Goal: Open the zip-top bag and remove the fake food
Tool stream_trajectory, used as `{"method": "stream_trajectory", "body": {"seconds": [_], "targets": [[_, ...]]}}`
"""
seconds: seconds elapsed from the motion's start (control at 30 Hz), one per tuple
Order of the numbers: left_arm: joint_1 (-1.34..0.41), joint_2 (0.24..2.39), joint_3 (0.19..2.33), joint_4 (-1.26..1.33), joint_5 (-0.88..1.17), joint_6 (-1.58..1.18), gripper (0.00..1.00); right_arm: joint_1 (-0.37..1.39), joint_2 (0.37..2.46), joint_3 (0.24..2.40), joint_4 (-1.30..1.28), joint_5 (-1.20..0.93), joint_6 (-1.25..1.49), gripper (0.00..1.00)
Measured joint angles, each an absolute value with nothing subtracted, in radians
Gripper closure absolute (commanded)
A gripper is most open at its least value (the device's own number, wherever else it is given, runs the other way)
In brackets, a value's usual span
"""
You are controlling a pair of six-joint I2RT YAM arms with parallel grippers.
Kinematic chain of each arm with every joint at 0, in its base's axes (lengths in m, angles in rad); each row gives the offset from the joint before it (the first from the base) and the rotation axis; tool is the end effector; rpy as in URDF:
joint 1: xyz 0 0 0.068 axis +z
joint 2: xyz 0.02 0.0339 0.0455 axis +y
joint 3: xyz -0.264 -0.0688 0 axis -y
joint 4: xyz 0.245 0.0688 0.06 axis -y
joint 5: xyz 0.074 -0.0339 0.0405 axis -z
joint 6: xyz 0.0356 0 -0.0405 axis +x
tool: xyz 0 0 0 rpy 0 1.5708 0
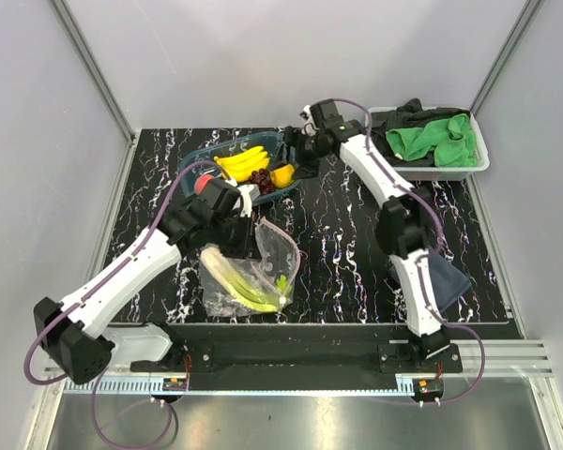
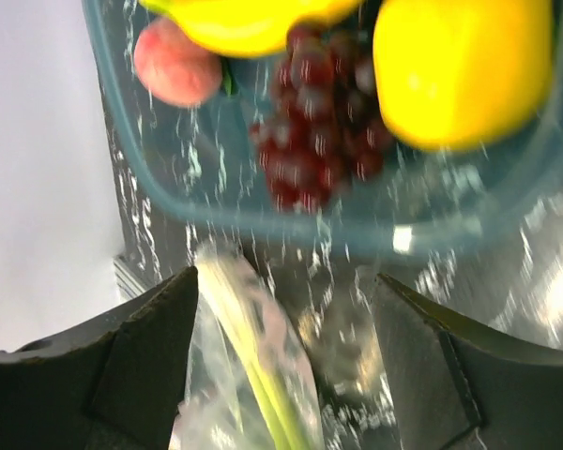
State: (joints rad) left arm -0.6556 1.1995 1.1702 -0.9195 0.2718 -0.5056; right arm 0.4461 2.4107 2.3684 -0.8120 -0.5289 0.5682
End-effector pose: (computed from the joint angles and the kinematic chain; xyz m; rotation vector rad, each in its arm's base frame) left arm 0.1796 -0.1502 0.3243 0.3161 2.6452 -0.7735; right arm 0.4728 0.2460 0.2603 -0.1028 2.5697 1.0709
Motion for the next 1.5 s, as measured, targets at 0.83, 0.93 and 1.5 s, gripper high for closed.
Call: {"method": "stream_trajectory", "body": {"seconds": [0.83, 0.93, 1.5], "targets": [[-0.758, 1.483, 1.343, -0.804, 0.292, -0.580, 1.00, 0.569, 1.461, 1.134, -0.575, -0.614, 0.511, 0.74], [-0.780, 1.483, 1.348, -0.805, 0.282, -0.600, 1.00, 0.569, 1.494, 1.139, -0.553, -0.619, 0.508, 0.76], [-0.798, 1.581, 1.501, -0.799, 0.243, -0.657, 0.51, 0.570, 1.640, 1.005, -0.338, -0.675, 0.536, 0.78]]}}
